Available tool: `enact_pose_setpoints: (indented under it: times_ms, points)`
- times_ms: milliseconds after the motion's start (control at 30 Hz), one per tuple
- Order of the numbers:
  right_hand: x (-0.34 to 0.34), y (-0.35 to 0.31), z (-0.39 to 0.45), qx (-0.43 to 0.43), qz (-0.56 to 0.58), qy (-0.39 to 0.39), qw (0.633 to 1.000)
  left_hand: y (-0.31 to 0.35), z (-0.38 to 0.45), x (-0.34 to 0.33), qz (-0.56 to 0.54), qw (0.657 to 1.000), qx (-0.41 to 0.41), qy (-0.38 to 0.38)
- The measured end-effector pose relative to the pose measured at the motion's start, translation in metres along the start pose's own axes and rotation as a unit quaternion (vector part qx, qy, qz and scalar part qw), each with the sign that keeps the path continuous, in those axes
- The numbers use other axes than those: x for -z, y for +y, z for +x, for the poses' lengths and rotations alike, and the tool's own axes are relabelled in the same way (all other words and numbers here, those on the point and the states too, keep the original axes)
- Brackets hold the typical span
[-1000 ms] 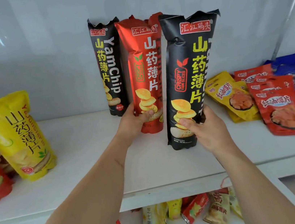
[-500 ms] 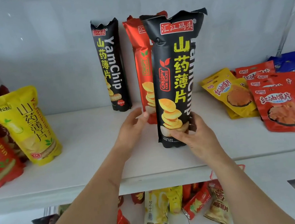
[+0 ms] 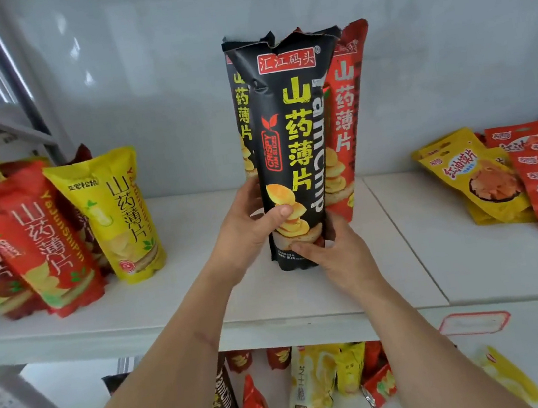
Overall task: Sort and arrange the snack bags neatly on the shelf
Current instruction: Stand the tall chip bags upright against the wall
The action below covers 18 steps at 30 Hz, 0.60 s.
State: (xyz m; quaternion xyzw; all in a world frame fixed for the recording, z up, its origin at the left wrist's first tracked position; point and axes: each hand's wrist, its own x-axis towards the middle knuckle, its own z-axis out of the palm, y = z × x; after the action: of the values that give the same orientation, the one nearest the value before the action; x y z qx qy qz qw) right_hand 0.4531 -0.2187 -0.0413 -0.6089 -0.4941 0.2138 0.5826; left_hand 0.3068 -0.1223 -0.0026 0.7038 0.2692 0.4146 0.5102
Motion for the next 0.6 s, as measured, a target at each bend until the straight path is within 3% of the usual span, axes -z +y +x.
enact_pose_setpoints:
  times_ms: [600]
  points:
    - [-0.065, 0.010, 0.074, -0.021, -0.025, 0.024, 0.999, -0.030, 0.072, 0.037, 0.059, 0.997, 0.010, 0.041]
